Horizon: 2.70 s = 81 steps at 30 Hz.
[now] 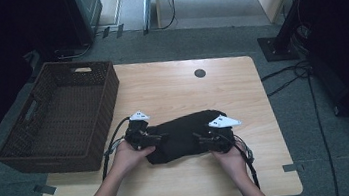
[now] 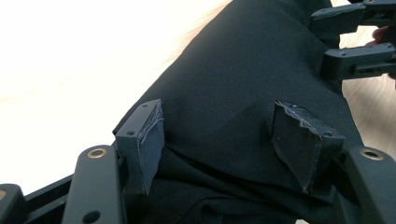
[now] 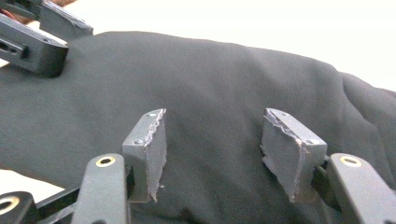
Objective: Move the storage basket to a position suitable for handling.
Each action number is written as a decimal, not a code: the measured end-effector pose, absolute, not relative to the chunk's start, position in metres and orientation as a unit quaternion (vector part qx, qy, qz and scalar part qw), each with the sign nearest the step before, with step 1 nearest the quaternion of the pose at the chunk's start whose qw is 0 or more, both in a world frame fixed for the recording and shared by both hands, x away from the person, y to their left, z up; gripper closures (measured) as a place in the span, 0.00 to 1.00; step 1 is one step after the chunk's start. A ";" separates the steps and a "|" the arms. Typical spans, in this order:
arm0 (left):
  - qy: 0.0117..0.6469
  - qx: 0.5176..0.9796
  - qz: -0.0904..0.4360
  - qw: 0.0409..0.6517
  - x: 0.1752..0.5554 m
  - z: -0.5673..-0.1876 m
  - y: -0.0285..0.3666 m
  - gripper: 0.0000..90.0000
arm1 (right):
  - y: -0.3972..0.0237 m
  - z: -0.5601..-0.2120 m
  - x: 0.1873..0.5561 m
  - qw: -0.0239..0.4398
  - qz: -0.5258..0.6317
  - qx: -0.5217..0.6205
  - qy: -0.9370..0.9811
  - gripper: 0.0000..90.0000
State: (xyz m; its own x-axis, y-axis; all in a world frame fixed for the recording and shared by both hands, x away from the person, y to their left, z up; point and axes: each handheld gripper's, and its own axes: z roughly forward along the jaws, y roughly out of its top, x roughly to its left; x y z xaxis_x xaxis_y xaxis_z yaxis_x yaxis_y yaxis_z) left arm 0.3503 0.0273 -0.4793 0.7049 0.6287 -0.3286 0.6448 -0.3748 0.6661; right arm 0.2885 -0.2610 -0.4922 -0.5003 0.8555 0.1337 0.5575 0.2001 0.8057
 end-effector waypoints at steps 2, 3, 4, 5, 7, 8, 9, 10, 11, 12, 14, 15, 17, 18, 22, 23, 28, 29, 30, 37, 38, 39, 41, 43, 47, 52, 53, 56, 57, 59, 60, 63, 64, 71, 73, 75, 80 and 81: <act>0.385 0.831 -0.008 0.402 0.351 -0.478 0.028 0.39 | -0.261 -0.490 0.288 0.180 0.434 0.466 0.750 0.45; 0.385 0.832 -0.006 0.400 0.351 -0.476 0.030 0.40 | -0.260 -0.486 0.286 0.180 0.450 0.465 0.741 0.45; 0.385 0.831 -0.007 0.402 0.351 -0.475 0.031 0.40 | -0.260 -0.486 0.286 0.180 0.450 0.465 0.741 0.45; 0.390 0.827 -0.006 0.404 0.352 -0.472 0.035 0.40 | -0.258 -0.485 0.287 0.173 0.452 0.464 0.742 0.45; 0.390 0.827 -0.002 0.405 0.352 -0.471 0.037 0.40 | -0.257 -0.485 0.288 0.169 0.451 0.465 0.743 0.45; 0.391 0.827 -0.002 0.404 0.352 -0.471 0.038 0.40 | -0.255 -0.486 0.288 0.168 0.450 0.462 0.746 0.45; 0.393 0.826 0.000 0.405 0.353 -0.470 0.039 0.40 | -0.252 -0.488 0.290 0.163 0.445 0.464 0.748 0.45; 0.394 0.826 0.002 0.403 0.353 -0.470 0.041 0.40 | -0.252 -0.488 0.290 0.163 0.445 0.464 0.748 0.45; 0.395 0.825 0.002 0.404 0.353 -0.469 0.042 0.40 | -0.251 -0.490 0.291 0.164 0.444 0.461 0.751 0.45; 0.396 0.824 0.001 0.405 0.353 -0.469 0.042 0.40 | -0.249 -0.492 0.292 0.163 0.439 0.461 0.754 0.45; 0.395 0.824 0.003 0.406 0.353 -0.468 0.043 0.41 | -0.246 -0.496 0.293 0.161 0.428 0.462 0.760 0.44; 0.393 0.825 0.005 0.405 0.354 -0.468 0.043 0.41 | -0.246 -0.496 0.293 0.161 0.428 0.462 0.760 0.44; 0.389 0.829 0.007 0.401 0.357 -0.468 0.044 0.42 | -0.245 -0.500 0.292 0.164 0.430 0.464 0.757 0.44; 0.390 0.830 0.004 0.398 0.358 -0.468 0.045 0.42 | -0.245 -0.501 0.292 0.167 0.429 0.463 0.757 0.44; 0.400 0.826 0.005 0.396 0.363 -0.459 0.051 0.43 | -0.244 -0.502 0.292 0.167 0.429 0.461 0.759 0.44; 0.402 0.824 0.005 0.400 0.364 -0.454 0.053 0.44 | -0.244 -0.502 0.292 0.167 0.428 0.461 0.759 0.44; 0.406 0.822 0.010 0.399 0.368 -0.436 0.056 0.44 | -0.244 -0.502 0.292 0.166 0.428 0.461 0.759 0.44; 0.407 0.824 0.019 0.395 0.372 -0.427 0.056 0.44 | -0.245 -0.502 0.292 0.163 0.430 0.463 0.758 0.44; 0.405 0.824 0.022 0.395 0.374 -0.422 0.057 0.44 | -0.244 -0.502 0.292 0.163 0.429 0.463 0.759 0.44; 0.416 0.822 0.041 0.387 0.389 -0.397 0.066 0.45 | -0.245 -0.502 0.292 0.163 0.429 0.461 0.760 0.43; 0.416 0.822 0.041 0.387 0.389 -0.397 0.066 0.45 | -0.245 -0.502 0.292 0.163 0.429 0.461 0.760 0.43; 0.418 0.821 0.042 0.386 0.390 -0.395 0.068 0.45 | -0.245 -0.502 0.292 0.163 0.429 0.460 0.760 0.43; 0.426 0.818 0.046 0.384 0.397 -0.389 0.077 0.45 | -0.245 -0.502 0.292 0.163 0.430 0.460 0.760 0.43; 0.432 0.818 0.053 0.376 0.403 -0.386 0.083 0.45 | -0.245 -0.502 0.292 0.162 0.430 0.461 0.759 0.43; 0.441 0.814 0.060 0.374 0.411 -0.380 0.091 0.45 | -0.245 -0.503 0.292 0.161 0.431 0.459 0.760 0.43; 0.449 0.811 0.078 0.366 0.423 -0.370 0.105 0.46 | -0.245 -0.503 0.292 0.163 0.430 0.459 0.760 0.43; 0.451 0.811 0.081 0.365 0.424 -0.369 0.107 0.46 | -0.245 -0.503 0.292 0.163 0.430 0.459 0.760 0.43; 0.464 0.804 0.077 0.363 0.431 -0.369 0.118 0.47 | -0.245 -0.503 0.292 0.164 0.430 0.458 0.760 0.43; 0.468 0.802 0.079 0.364 0.432 -0.370 0.121 0.47 | -0.245 -0.503 0.292 0.165 0.430 0.458 0.761 0.43; 0.475 0.798 0.079 0.362 0.437 -0.371 0.130 0.48 | -0.245 -0.504 0.292 0.166 0.431 0.457 0.760 0.43; 0.484 0.792 0.079 0.364 0.439 -0.373 0.134 0.48 | -0.245 -0.504 0.292 0.166 0.431 0.457 0.760 0.43; 0.498 0.784 0.076 0.364 0.444 -0.376 0.143 0.49 | -0.245 -0.504 0.292 0.165 0.431 0.458 0.760 0.43; 0.501 0.783 0.082 0.361 0.445 -0.377 0.145 0.49 | -0.245 -0.504 0.292 0.165 0.431 0.458 0.760 0.43; 0.511 0.780 0.091 0.349 0.454 -0.381 0.155 0.51 | -0.245 -0.504 0.292 0.164 0.431 0.456 0.761 0.43; 0.515 0.779 0.092 0.346 0.456 -0.384 0.157 0.51 | -0.245 -0.504 0.292 0.164 0.431 0.456 0.761 0.43; 0.521 0.777 0.089 0.342 0.459 -0.387 0.160 0.53 | -0.245 -0.504 0.292 0.164 0.431 0.456 0.761 0.43; 0.531 0.774 0.075 0.335 0.462 -0.397 0.162 0.62 | -0.245 -0.504 0.292 0.163 0.431 0.456 0.761 0.43; 0.532 0.775 0.072 0.334 0.462 -0.399 0.162 0.63 | -0.245 -0.504 0.292 0.163 0.431 0.456 0.761 0.43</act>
State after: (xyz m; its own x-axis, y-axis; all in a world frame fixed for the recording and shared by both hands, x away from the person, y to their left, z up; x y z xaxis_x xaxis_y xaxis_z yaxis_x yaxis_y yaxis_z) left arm 0.4621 0.1620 -0.3993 0.4232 0.8727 -0.2436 0.7766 -0.2109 0.5937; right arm 0.2922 -0.2452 -0.5039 -0.5307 0.8350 0.1456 0.5540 0.2117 0.8052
